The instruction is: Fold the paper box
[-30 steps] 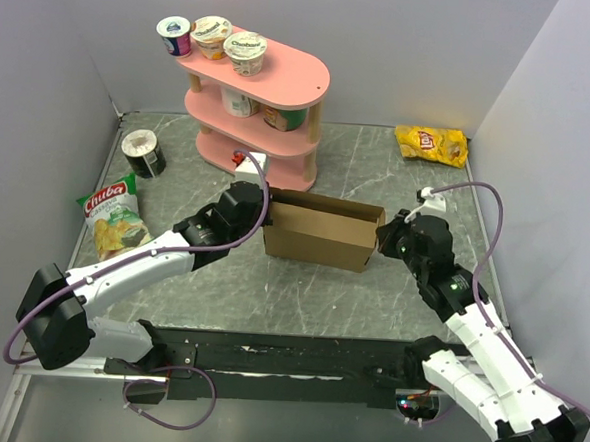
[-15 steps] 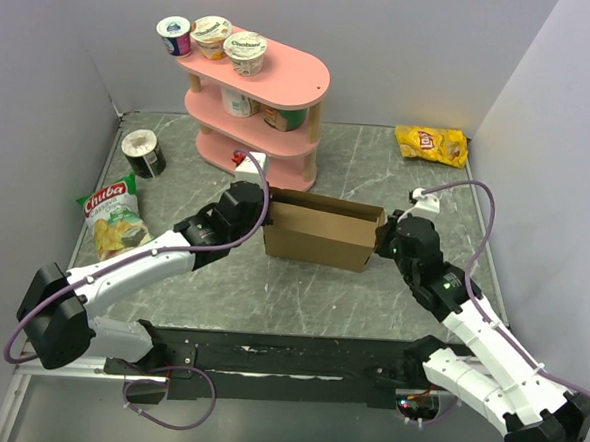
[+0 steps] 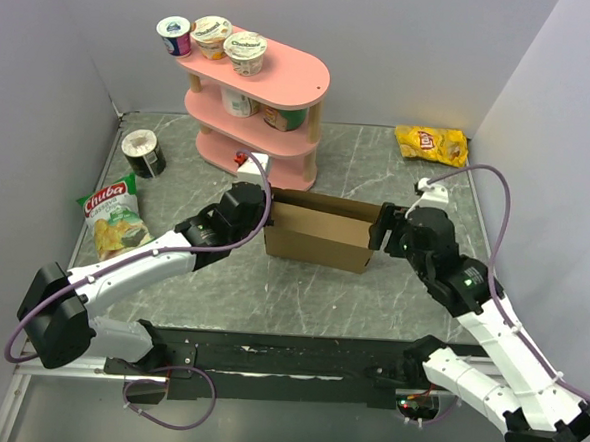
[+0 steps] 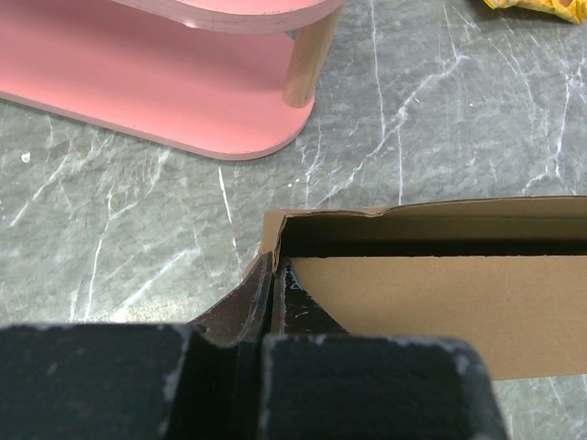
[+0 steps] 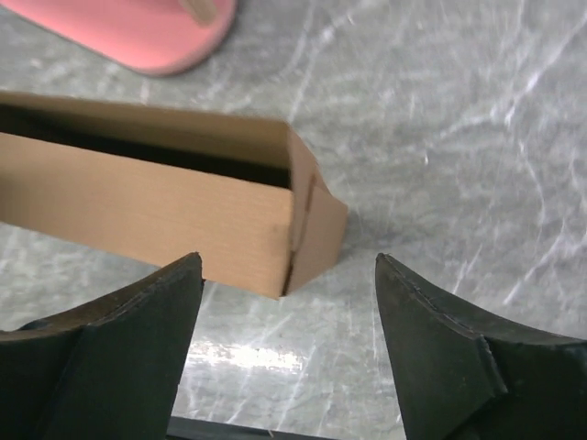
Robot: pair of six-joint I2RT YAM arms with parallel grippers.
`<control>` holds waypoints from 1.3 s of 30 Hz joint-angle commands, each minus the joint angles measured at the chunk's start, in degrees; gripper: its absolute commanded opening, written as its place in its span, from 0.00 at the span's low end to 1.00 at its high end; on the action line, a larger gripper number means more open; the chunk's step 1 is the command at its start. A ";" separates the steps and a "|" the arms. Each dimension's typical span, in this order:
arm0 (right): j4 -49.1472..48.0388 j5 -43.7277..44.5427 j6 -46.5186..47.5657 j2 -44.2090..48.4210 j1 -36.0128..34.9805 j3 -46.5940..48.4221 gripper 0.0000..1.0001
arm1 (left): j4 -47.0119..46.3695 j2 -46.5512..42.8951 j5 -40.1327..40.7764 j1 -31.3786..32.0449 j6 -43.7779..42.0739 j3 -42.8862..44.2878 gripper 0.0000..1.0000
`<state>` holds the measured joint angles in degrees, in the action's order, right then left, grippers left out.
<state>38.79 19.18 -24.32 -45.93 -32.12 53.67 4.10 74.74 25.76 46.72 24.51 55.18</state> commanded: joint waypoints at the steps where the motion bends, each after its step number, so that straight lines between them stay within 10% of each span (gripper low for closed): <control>1: 1.29 -1.25 3.48 -0.82 0.30 6.17 0.82 | 16.03 3.57 -4.84 1.27 -1.40 -3.85 0.01; 11: -0.99 -9.06 9.98 -6.71 8.03 10.14 0.57 | 16.20 3.40 -4.75 1.27 -1.57 -3.76 0.01; 30: -6.09 -10.65 12.54 -11.63 9.44 9.70 0.40 | 16.56 2.78 -4.93 1.36 -0.87 -4.11 0.01; 39: -7.14 -11.89 12.28 -13.40 9.53 8.47 0.03 | 16.82 2.43 -4.84 1.36 -0.61 -4.20 0.01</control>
<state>34.17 8.29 -12.05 -59.31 -22.57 61.08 4.43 74.37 25.76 46.87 23.64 55.18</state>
